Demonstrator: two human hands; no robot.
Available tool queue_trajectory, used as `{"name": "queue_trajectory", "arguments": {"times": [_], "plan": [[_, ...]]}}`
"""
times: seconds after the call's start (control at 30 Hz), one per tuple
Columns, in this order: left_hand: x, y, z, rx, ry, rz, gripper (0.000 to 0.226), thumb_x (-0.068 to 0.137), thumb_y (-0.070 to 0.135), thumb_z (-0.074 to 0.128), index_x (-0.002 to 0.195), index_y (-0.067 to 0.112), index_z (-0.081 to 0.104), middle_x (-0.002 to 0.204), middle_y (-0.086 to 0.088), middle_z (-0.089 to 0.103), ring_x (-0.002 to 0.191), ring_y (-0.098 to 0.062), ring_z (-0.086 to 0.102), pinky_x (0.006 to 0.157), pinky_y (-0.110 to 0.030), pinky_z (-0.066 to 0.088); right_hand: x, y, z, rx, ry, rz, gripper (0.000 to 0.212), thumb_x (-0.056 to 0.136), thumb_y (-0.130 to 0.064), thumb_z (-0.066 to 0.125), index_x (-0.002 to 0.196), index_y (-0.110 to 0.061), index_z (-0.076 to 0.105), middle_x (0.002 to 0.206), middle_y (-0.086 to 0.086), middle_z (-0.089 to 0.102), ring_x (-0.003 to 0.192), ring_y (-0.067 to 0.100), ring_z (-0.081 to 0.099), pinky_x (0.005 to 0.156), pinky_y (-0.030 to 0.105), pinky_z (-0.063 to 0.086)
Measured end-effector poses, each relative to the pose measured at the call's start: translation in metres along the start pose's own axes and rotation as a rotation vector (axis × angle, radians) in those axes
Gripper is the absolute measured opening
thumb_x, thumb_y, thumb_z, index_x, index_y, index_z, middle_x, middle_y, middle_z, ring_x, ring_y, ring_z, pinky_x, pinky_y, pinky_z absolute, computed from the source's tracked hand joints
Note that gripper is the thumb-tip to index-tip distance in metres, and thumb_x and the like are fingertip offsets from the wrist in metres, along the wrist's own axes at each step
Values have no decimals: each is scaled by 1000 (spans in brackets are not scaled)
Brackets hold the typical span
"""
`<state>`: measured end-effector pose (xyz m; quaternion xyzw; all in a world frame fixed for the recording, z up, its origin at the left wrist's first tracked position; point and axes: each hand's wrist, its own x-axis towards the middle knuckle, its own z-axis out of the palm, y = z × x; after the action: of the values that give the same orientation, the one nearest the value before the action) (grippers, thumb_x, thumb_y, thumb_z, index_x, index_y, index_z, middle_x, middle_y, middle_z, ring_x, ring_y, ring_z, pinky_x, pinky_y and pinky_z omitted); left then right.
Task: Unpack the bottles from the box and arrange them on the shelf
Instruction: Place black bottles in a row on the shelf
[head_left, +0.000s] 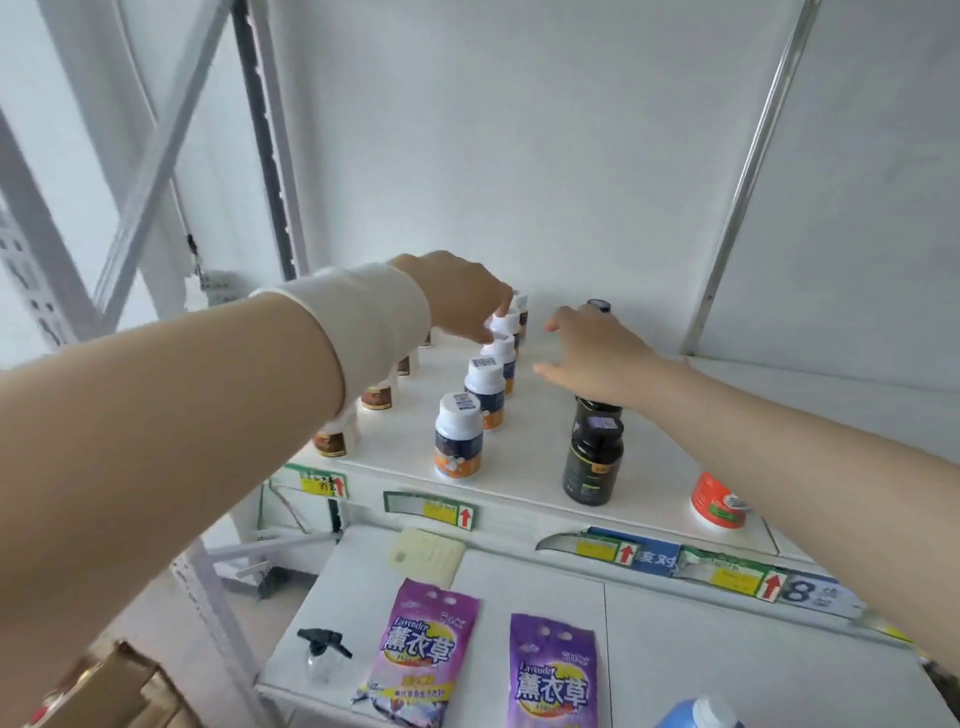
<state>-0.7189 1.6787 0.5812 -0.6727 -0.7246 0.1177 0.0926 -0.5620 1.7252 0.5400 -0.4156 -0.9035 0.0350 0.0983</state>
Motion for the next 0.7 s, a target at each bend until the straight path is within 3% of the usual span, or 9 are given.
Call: {"name": "queue_trajectory", "arguments": {"times": [0.13, 0.27, 0.33, 0.4, 0.5, 0.6, 0.7], "plan": [[-69, -30, 18, 9, -121, -100, 44, 92, 45, 50, 132, 28, 44, 127, 2, 56, 114, -25, 55, 98, -40, 44, -7, -67, 4, -115, -113, -184, 47, 91, -34, 49, 129, -8, 44, 128, 13, 50, 115, 31, 51, 94, 39, 45], [-140, -78, 44, -178, -413, -319, 50, 94, 43, 48, 133, 12, 46, 100, -1, 62, 107, -22, 62, 93, -35, 44, -6, -149, 12, -157, -214, -371, 41, 93, -37, 45, 119, -8, 55, 119, 10, 59, 106, 27, 54, 83, 33, 45], [-173, -112, 65, -247, -488, -411, 51, 93, 44, 50, 133, 12, 46, 104, 1, 65, 104, -21, 65, 88, -33, 48, -5, -197, 19, -188, -300, -454, 45, 94, -40, 44, 123, -7, 55, 123, 9, 60, 114, 26, 53, 91, 33, 45], [-206, -149, 88, -286, -511, -479, 50, 93, 43, 50, 132, 12, 46, 95, 3, 62, 103, -21, 65, 87, -33, 49, -1, -248, 33, -224, -424, -548, 50, 95, -43, 43, 126, -5, 54, 127, 8, 59, 117, 27, 53, 98, 35, 43], [-258, -205, 134, -339, -543, -565, 49, 92, 45, 50, 130, 14, 47, 87, 7, 58, 95, -19, 62, 96, -39, 48, 9, -327, 71, -259, -592, -649, 56, 92, -49, 44, 127, -6, 53, 126, 11, 61, 114, 28, 58, 98, 39, 47], [-311, -259, 198, -406, -574, -645, 51, 90, 45, 52, 129, 13, 51, 113, -1, 64, 101, -21, 63, 97, -40, 48, 17, -409, 119, -302, -610, -755, 54, 93, -48, 43, 133, -11, 48, 135, 5, 54, 121, 23, 52, 100, 32, 42], [-364, -296, 266, -477, -700, -699, 52, 92, 44, 51, 132, 10, 50, 123, -7, 61, 105, -25, 62, 96, -38, 49, 23, -480, 171, -319, -663, -811, 51, 96, -41, 42, 134, -8, 46, 135, 7, 53, 122, 24, 50, 97, 31, 40]]}}
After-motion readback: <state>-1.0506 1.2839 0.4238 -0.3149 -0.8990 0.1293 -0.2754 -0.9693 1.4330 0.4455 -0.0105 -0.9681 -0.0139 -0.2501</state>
